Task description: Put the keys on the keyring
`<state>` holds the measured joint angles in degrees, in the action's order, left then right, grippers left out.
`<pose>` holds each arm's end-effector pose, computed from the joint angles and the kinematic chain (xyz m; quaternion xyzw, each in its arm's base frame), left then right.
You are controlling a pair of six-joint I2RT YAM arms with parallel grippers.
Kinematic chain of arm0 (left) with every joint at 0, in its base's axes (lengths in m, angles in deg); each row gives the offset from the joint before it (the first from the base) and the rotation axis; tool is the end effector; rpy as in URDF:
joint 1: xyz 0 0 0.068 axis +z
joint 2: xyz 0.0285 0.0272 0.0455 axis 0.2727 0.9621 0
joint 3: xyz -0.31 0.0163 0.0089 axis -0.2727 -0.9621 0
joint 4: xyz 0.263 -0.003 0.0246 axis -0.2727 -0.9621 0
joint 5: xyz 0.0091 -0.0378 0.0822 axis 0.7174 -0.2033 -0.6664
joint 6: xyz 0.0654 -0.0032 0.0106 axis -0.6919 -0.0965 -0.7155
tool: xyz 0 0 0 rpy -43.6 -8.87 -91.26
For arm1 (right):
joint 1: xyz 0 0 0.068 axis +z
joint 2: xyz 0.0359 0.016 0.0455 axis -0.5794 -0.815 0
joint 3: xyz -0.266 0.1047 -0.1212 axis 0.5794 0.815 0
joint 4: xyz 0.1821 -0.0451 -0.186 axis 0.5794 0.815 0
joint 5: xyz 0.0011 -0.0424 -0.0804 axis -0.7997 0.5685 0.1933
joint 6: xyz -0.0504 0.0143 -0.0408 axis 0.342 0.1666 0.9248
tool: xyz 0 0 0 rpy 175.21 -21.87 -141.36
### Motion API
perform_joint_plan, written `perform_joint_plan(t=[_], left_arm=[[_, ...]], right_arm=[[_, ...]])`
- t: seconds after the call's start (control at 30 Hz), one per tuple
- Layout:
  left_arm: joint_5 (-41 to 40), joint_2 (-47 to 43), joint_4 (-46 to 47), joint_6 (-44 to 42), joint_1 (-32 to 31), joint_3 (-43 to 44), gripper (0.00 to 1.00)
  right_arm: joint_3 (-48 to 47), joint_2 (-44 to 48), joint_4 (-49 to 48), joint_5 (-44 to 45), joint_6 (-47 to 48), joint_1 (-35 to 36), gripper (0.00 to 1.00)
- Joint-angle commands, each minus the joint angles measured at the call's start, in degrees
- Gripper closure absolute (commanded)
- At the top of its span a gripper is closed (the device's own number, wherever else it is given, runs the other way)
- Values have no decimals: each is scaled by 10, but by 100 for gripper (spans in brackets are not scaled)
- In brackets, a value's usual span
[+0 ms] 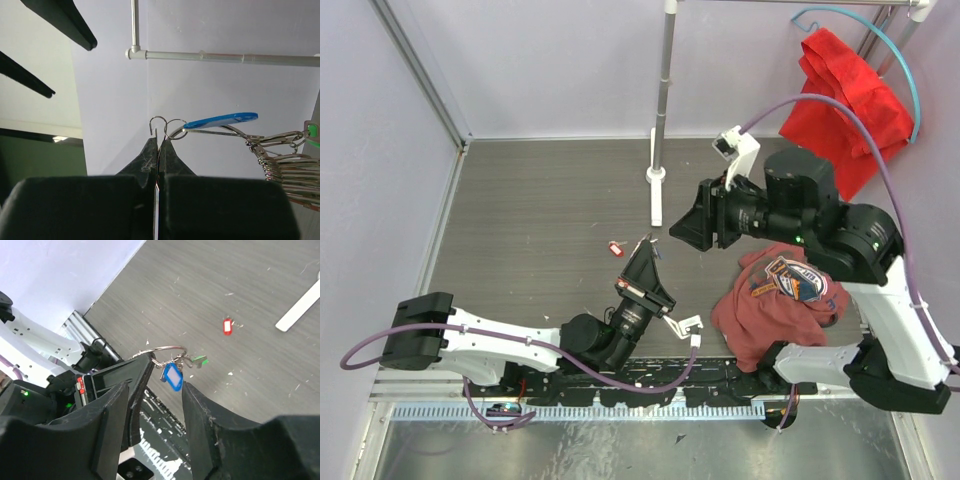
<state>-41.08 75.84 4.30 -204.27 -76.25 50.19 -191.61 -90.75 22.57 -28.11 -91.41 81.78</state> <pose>0.0339 -0.2867 0.3677 0.5520 0.2714 0.4186 0.6681 0.1105 0.1272 0.5501 -0.2285 0.7999 0.3549 0.4266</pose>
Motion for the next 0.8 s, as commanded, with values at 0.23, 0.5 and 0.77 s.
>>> perform_joint_plan(t=[0.23,0.5,0.77], left_arm=[[-86,-122,-504,434,-15,158,100],[15,-178,-826,862,-7,246,100],[76,-227,-821,947,-2,220,100]], right_arm=[[81,62,-96,139,41,-1,45],[98,45,-84,238,48,-1,38],[173,57,-133,204,37,-74,25]])
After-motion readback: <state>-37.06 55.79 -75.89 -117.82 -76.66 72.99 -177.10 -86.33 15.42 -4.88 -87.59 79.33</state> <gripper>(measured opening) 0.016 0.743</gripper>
